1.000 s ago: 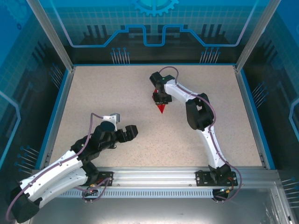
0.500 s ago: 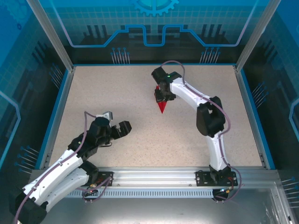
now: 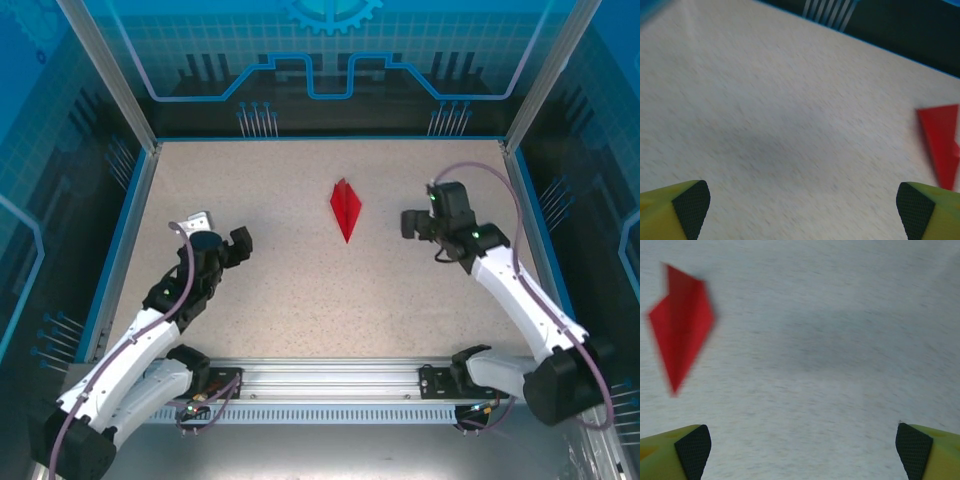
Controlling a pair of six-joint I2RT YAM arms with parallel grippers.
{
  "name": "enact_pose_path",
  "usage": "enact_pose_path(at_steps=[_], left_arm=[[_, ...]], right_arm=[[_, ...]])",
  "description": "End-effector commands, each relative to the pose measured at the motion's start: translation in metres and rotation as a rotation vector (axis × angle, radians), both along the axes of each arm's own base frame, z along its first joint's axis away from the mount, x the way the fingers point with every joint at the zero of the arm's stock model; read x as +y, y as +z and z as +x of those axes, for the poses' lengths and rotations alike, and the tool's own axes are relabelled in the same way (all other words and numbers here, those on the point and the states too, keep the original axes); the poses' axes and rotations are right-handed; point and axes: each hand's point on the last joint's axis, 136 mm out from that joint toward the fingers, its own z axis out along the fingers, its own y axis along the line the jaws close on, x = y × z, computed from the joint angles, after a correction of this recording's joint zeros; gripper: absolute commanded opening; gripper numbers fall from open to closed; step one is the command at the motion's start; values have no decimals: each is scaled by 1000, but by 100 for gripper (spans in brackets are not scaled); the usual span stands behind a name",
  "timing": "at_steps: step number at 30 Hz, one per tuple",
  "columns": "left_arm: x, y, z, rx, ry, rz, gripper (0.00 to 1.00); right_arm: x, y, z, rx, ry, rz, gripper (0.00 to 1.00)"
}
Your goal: Fold a paper plane with a square sheet of paper (fold left side to right side)
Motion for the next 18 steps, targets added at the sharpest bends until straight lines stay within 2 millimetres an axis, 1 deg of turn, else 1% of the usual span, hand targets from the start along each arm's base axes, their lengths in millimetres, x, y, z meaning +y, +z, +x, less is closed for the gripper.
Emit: enact_pose_path(at_steps=[1, 3, 4, 6, 9, 11, 12, 14, 18], left_arm=[[31, 2, 12, -74, 79, 258, 99], [32, -12, 20, -48, 57, 297, 99], [31, -19, 24, -34, 40, 318, 99], [29, -35, 32, -14, 8, 354, 99], [26, -57, 44, -18, -38, 353, 99], [26, -66, 52, -51, -63, 316, 99], [25, -67, 55, -50, -77, 310, 99], [15, -65, 62, -94, -157, 288, 99], [16, -65, 72, -132, -215, 236, 99]], right_arm=[[-37, -21, 7, -99, -73, -52, 99], [-56, -37, 10, -157, -118, -80, 99], [-61, -47, 10, -176, -123, -91, 99], [-68, -64, 13, -211, -134, -99, 99], [-71, -81, 21, -207, -130, -106, 99], [-69, -81, 30, -234, -118, -104, 99], [-68, -79, 33, -258, -108, -107, 99], [-64, -74, 39, -320, -85, -93, 99], [-54, -69, 49, -377, -25, -84, 99]])
